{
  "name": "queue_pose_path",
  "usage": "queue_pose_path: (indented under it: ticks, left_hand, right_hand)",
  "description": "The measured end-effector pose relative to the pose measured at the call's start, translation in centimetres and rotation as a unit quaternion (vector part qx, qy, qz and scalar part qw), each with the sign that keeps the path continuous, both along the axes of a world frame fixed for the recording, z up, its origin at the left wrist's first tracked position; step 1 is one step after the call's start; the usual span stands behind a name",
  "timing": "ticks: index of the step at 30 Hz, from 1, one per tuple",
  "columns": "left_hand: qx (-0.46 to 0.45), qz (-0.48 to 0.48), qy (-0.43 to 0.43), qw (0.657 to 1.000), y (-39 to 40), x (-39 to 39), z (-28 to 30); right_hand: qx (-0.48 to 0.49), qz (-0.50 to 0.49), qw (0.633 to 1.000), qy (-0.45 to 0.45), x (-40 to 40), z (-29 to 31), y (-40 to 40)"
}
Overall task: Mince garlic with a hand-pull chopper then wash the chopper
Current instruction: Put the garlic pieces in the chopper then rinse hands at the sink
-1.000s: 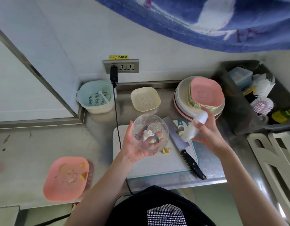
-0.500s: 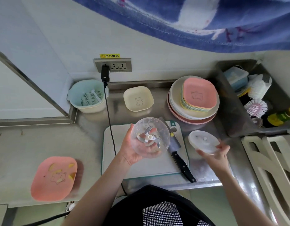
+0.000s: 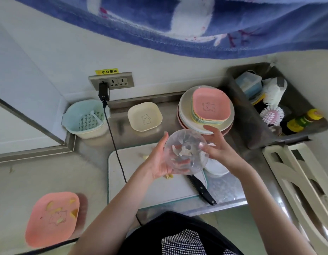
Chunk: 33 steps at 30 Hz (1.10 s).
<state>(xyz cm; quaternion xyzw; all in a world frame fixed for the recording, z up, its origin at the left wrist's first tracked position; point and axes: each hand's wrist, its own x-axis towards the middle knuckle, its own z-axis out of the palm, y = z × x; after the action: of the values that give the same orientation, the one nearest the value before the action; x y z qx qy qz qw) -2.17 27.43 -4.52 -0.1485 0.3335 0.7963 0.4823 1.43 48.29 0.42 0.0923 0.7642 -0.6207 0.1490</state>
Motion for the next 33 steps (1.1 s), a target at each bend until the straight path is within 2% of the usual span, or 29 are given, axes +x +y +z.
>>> queue_pose_path:
  ticks: [2,6,10,14,17,19,22,24,26,27,28,30,31,33]
  left_hand:
    - [-0.022,-0.063,0.043,0.997,1.5,-0.9,1.1]
    - [-0.067,-0.175,0.096,0.978,5.0,-2.5,3.4]
    - [-0.058,-0.273,0.133,0.951,9.8,-2.7,4.6]
    - [-0.054,-0.331,0.189,0.923,15.8,-0.9,6.1]
    - [-0.034,-0.367,0.223,0.902,20.3,1.0,7.5]
    - [-0.031,-0.388,0.279,0.878,23.9,2.2,7.5]
    - [-0.018,-0.412,0.350,0.841,29.3,5.1,8.3]
    - [-0.014,-0.436,0.427,0.792,33.6,7.6,9.2]
    - [-0.007,-0.473,0.521,0.710,37.4,10.2,11.2]
    - [-0.007,-0.477,0.556,0.680,39.0,11.6,12.3]
    - [-0.010,-0.469,0.587,0.660,40.6,12.9,13.1]
    - [0.004,-0.451,0.648,0.614,43.4,15.6,14.6]
    - [0.008,-0.453,0.677,0.580,44.5,16.9,15.1]
    - [0.014,-0.471,0.731,0.493,46.4,19.4,15.8]
  right_hand:
    - [0.003,0.008,1.000,-0.027,-0.3,0.5,0.0]
    - [0.003,-0.084,0.996,-0.011,0.7,1.2,1.6]
    - [-0.037,-0.145,0.989,-0.016,3.8,2.5,5.2]
    - [-0.062,-0.160,0.985,0.023,8.0,4.1,8.9]
    - [-0.073,-0.269,0.959,0.051,11.4,4.5,11.8]
    - [-0.070,-0.359,0.929,0.055,13.8,4.7,13.7]
    - [-0.054,-0.441,0.892,0.085,17.5,5.3,16.4]
    - [-0.035,-0.502,0.856,0.122,20.3,6.0,18.3]
    - [-0.012,-0.549,0.822,0.152,23.1,7.1,20.2]
    - [0.010,-0.572,0.805,0.161,24.6,7.7,21.2]
    - [0.051,-0.592,0.787,0.164,26.1,8.2,22.2]
    - [0.205,-0.633,0.735,0.131,28.8,8.7,24.2]
    - [0.284,-0.644,0.701,0.112,30.1,8.6,25.1]
    - [0.372,-0.656,0.651,0.092,32.4,8.1,26.3]
